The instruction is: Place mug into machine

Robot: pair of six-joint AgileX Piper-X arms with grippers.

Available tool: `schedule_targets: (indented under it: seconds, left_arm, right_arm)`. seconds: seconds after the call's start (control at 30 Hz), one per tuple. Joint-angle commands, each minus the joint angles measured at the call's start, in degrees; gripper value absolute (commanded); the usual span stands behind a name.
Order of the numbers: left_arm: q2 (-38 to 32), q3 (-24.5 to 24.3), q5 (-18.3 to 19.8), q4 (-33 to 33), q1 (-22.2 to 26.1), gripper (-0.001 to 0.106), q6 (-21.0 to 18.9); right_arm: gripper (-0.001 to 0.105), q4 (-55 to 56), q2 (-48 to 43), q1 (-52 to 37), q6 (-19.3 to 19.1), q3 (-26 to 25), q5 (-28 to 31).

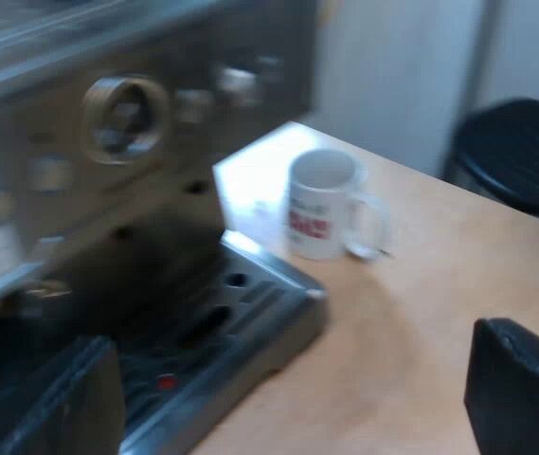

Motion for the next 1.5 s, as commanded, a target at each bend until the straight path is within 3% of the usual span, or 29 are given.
schedule_targets:
  seconds: [0.03,0.17,0.37,0.57,0.77,0.9,1.13,1.37,1.5]
  left_arm:
    - [2.6,-0.6,-2.9,-2.9,-3.1,0.085,-0.6]
    - [7.7,-0.6,-4.0,-5.7,-6.0,0.085,0.3]
    - [15.5,-0.6,-3.6,-10.9,-6.4,0.085,0.3]
    - [20.0,-0.6,-3.4,-15.7,-6.4,0.085,0.3]
    - [22.1,-0.6,-0.4,-17.3,-6.4,0.085,0.3]
    - [23.8,-0.6,-0.4,-17.3,-6.4,0.085,0.3]
    - [28.1,-0.6,0.1,-18.8,-6.4,0.085,0.3]
    - [29.7,-0.6,0.5,-20.8,-6.4,0.085,0.3]
    - [29.7,-0.6,0.7,-20.8,-6.4,0.085,0.3]
  right_arm:
    - [0.081,-1.1,1.3,0.1,-0.8,-0.7,-0.3]
    - [0.081,-1.1,2.9,0.1,-0.6,-0.7,-0.3]
    - [0.081,-5.1,4.0,0.1,1.9,2.1,-0.5]
    - [0.081,-14.7,4.0,0.1,1.9,10.3,-5.5]
    - [0.081,-24.2,4.0,0.1,3.3,17.4,-5.7]
    - [0.081,-30.3,4.0,0.1,5.4,20.8,-5.7]
    - [0.081,-38.9,4.7,0.2,5.3,25.3,-7.0]
    - [0.075,-45.2,8.8,2.6,3.5,29.0,-3.6]
    - [0.074,-50.1,13.1,5.4,3.5,29.8,2.3]
